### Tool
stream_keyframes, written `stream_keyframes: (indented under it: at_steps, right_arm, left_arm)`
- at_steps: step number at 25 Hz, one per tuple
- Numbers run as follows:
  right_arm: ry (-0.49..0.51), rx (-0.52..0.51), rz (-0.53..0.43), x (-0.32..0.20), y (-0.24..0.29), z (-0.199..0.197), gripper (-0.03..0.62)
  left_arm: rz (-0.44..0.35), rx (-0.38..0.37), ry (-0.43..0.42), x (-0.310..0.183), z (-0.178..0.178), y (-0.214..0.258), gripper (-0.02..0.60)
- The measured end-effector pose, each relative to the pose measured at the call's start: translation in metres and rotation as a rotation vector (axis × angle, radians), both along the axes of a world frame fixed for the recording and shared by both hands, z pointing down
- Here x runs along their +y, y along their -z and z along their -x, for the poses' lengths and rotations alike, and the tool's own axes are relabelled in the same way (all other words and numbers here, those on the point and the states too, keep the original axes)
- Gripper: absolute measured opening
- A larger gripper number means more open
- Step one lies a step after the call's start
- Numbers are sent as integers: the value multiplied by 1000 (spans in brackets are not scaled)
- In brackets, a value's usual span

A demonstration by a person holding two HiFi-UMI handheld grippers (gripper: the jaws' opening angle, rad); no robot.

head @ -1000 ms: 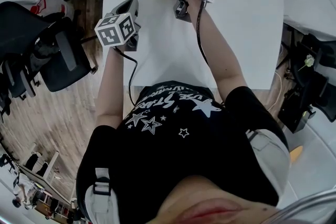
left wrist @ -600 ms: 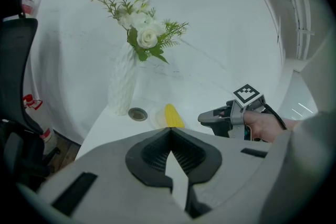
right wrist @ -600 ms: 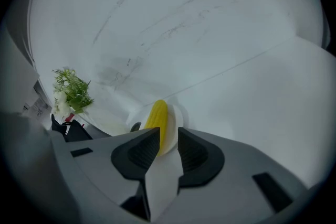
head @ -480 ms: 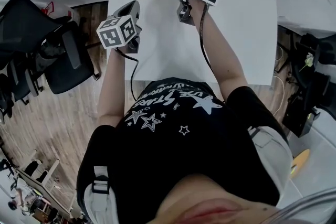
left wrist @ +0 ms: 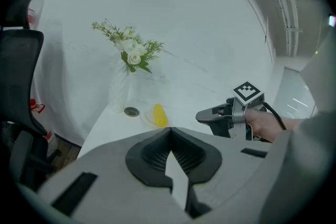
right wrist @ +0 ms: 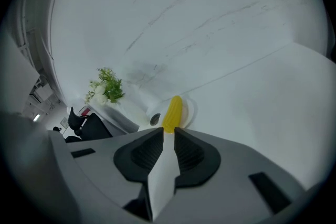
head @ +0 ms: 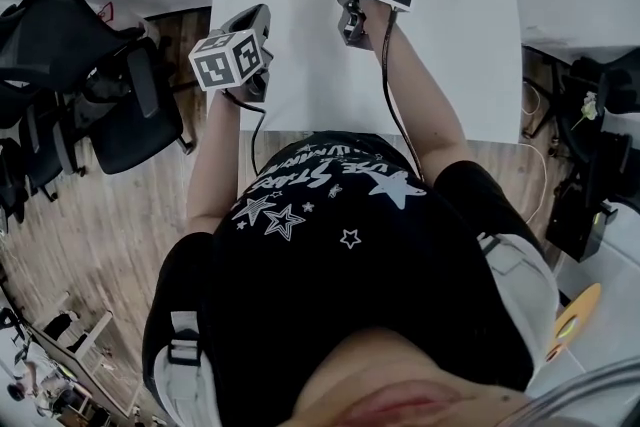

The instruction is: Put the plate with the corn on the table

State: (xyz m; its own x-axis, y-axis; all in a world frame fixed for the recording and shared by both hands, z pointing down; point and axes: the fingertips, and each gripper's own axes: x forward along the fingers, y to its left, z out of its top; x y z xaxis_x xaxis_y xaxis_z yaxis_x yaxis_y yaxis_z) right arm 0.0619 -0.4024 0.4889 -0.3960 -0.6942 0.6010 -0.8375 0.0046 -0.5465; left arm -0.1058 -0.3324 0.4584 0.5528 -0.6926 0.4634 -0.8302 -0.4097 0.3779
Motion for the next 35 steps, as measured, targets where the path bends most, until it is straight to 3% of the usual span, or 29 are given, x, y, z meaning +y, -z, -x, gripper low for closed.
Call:
stream_keyframes:
  at_steps: [15,25,30,35]
  right_arm:
    - [12,11,-49,129,11,14,42]
    - [-126,29,-18,240,-6,-26,11]
    - [-200,37,-70,254,-5,-37,8]
    - [-192,62,-102,260,2,-41,8]
  left_arm:
    - [-9,31,-68,104,6,-2,5]
    - [35,76,-180,174,-17,-13,5]
    - [45,59,-214,188,-17,-23,5]
    - [38,58,-204,197,-18,-20,5]
